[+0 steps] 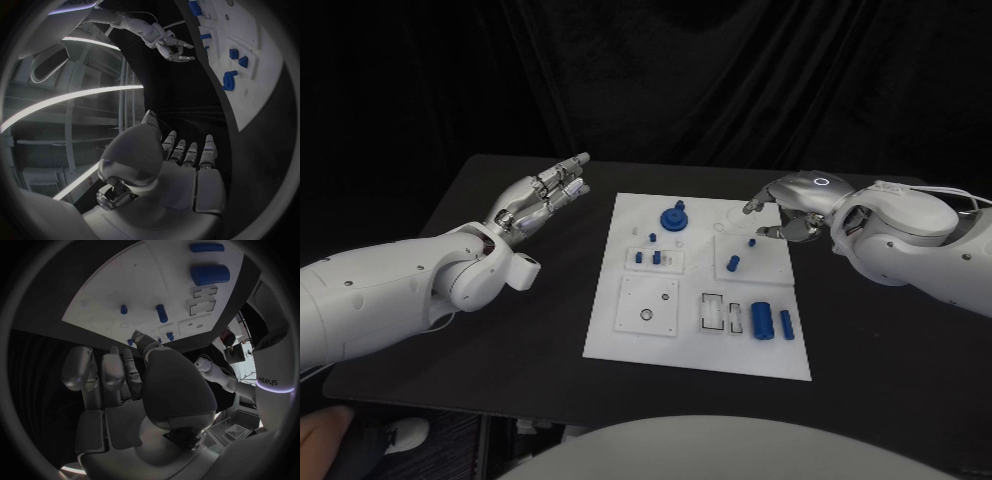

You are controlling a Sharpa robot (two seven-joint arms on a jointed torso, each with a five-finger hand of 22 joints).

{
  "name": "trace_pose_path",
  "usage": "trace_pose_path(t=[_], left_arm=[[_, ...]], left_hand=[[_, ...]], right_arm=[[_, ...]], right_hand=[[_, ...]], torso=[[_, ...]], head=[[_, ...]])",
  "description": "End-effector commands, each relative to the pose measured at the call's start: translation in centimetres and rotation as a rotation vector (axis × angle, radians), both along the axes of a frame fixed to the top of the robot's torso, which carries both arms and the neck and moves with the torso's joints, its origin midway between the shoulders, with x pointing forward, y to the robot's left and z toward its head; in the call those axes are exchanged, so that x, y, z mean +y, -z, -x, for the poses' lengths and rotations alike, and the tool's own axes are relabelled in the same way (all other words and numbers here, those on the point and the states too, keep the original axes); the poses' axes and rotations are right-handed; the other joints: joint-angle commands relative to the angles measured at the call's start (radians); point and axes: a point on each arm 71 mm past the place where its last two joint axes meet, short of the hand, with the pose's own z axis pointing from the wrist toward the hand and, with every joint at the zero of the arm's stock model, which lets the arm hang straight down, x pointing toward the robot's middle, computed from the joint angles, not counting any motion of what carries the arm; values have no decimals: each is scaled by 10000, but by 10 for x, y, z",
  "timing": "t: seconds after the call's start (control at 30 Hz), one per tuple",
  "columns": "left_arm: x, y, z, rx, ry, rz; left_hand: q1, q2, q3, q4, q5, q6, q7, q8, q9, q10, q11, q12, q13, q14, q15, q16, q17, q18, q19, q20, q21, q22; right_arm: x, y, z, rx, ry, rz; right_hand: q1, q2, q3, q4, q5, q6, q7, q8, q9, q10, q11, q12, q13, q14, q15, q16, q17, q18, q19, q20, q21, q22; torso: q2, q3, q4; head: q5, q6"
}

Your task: Assemble the parts on the task board

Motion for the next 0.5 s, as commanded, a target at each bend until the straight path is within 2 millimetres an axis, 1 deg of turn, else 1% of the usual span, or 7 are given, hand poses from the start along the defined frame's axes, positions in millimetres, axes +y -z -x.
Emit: trace_pose_path(t=[0.03,0.13,0.23,0.3,0.33,0.37,0.5], left_arm=[[-3,-9,5,-820,296,1395],[-4,-8,7,-732,387,1470],[-5,-6,9,-622,479,1534],[-6,-5,10,-573,514,1560],[-6,-4,11,-543,533,1576],[-6,-3,12,-516,551,1590],[-7,-1,13,-438,610,1628]], left_hand=[[89,-8,-76,-7,63,-64,-13,-70,-12,-72,-19,-51,-12,-5,-65,-67,-9,63,-63,-17,-50,-20],[125,27,-91,-8,149,-90,-20,-66,-11,-83,9,-60,-14,-5,-35,-67,-9,51,-63,-10,-45,-41],[254,94,-108,-13,408,-12,150,-50,3,-94,17,-72,-16,-5,61,-67,-9,38,-38,86,-28,-60],[307,103,-116,-13,500,-22,142,-52,1,-101,46,-77,-18,-5,97,-67,-9,39,-23,130,-21,-55],[322,102,-120,-14,524,-23,140,-52,1,-102,48,-78,-18,-5,105,-67,-9,40,-20,142,-20,-58],[349,101,-124,-15,570,-23,135,-52,1,-105,51,-80,-19,-5,117,-67,-9,43,-13,160,-17,-57],[446,96,-133,-18,686,-22,87,-51,1,-92,99,-77,-15,-5,148,-67,-9,51,3,205,-11,-72]], right_arm=[[-2,5,0,23,79,337],[-2,8,0,102,93,378],[-2,13,-1,172,98,401],[-2,15,-1,194,106,400],[-2,16,-1,206,115,402],[-2,17,-1,220,127,408],[-3,21,-2,285,188,461]], right_hand=[[-115,28,-82,-3,-48,54,5,24,10,94,7,-56,-45,73,12,49,10,16,77,-3,32,1241],[-139,53,-134,28,-92,90,35,27,19,160,7,-84,-113,101,14,112,94,0,110,1,109,1270],[-121,99,-183,41,-85,167,72,42,38,335,-14,-83,-199,113,12,140,119,-3,124,2,119,1284],[-76,127,-204,27,33,235,73,55,57,601,-54,-22,-248,132,1,177,157,-12,152,-7,167,1309],[-55,135,-206,18,97,291,83,75,71,685,-65,-12,-272,139,3,191,172,-13,157,-8,169,1314],[-34,139,-204,7,167,343,88,93,86,738,-70,-12,-295,144,5,204,185,-16,165,-7,181,1321],[24,164,-157,-12,521,743,156,233,210,1141,-91,7,-416,172,21,287,272,-35,209,5,257,1373]], torso=[[44,-148,94],[55,-205,112],[66,-253,149],[74,-258,149],[92,-263,167],[102,-253,162],[135,-269,178]], head=[[-112,0],[-217,0],[-368,0],[-412,0],[-459,0],[-478,0],[-536,0]])
